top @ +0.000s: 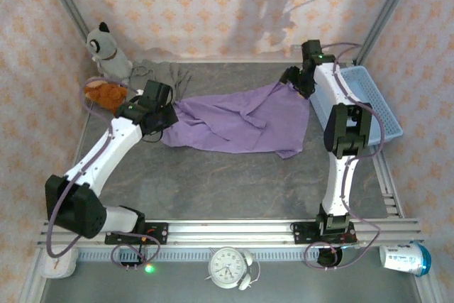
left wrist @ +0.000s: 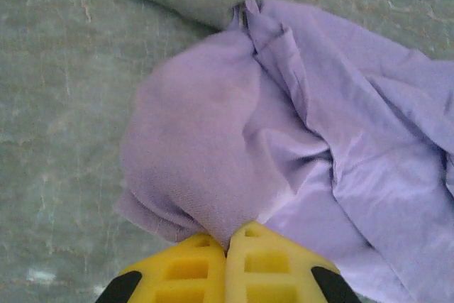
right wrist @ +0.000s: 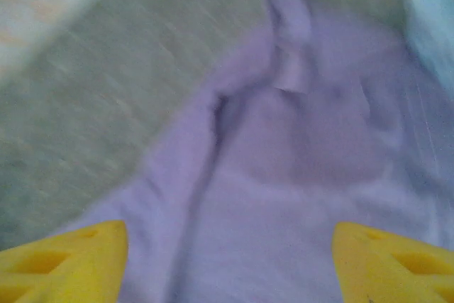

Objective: Fold and stack the mixed laundry pile

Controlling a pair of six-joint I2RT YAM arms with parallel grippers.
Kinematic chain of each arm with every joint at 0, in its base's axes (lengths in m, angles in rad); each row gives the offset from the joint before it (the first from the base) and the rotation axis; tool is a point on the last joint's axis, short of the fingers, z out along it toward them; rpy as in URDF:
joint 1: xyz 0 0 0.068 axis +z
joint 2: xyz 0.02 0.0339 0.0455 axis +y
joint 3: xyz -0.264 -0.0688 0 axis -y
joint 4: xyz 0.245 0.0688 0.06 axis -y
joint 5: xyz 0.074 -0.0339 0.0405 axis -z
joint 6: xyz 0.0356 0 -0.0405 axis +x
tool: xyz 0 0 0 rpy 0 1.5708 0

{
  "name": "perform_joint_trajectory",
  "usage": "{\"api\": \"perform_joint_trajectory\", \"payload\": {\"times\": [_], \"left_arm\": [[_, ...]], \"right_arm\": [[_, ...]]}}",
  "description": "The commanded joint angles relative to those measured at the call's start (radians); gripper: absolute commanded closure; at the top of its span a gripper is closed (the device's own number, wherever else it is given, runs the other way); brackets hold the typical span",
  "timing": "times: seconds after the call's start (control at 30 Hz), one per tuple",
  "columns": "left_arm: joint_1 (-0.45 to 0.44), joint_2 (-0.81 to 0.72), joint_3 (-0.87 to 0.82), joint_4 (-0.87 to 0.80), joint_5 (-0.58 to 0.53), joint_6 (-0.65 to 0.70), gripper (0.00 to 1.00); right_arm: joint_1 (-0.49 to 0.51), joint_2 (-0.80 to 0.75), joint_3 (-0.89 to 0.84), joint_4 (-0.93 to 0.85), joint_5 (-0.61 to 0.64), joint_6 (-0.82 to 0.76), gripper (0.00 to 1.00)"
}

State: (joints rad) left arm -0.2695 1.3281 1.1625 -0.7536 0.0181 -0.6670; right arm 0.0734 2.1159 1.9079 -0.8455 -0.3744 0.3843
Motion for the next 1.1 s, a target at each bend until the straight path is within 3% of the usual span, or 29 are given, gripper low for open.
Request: {"api": "perform_joint_trajectory", "payload": {"times": [0.0,0.3,0.47,0.6,0.83,0.97,1.07], "left_arm": [[-0.009,-0.082,-0.061,0.017,-0.011,-0.049,1.00],[-0.035,-0.132,-0.221,0.061,-0.020,-0.128,1.00],[-0.040,-0.126,-0.244,0.084,-0.030,-0.153,1.00],[-0.044,-0.105,-0.245,0.092,-0.035,-0.155,1.00],[-0.048,-0.087,-0.261,0.097,-0.047,-0.157,1.00],[-0.048,-0.100,-0.279,0.099,-0.052,-0.164,1.00],[-0.048,-0.108,-0.289,0.097,-0.054,-0.166,1.00]], "right_arm": [[0.009,-0.301,-0.116,0.054,0.025,-0.018,0.23],[0.028,-0.675,-0.710,0.049,0.004,-0.016,0.24],[0.059,-0.788,-0.940,0.063,-0.020,0.017,0.32],[0.108,-0.767,-1.030,0.133,-0.050,0.065,0.56],[0.211,-0.644,-1.055,0.237,0.020,0.123,0.55],[0.213,-0.583,-1.060,0.258,0.090,0.144,0.53],[0.213,-0.554,-1.060,0.284,0.129,0.146,0.58]]}}
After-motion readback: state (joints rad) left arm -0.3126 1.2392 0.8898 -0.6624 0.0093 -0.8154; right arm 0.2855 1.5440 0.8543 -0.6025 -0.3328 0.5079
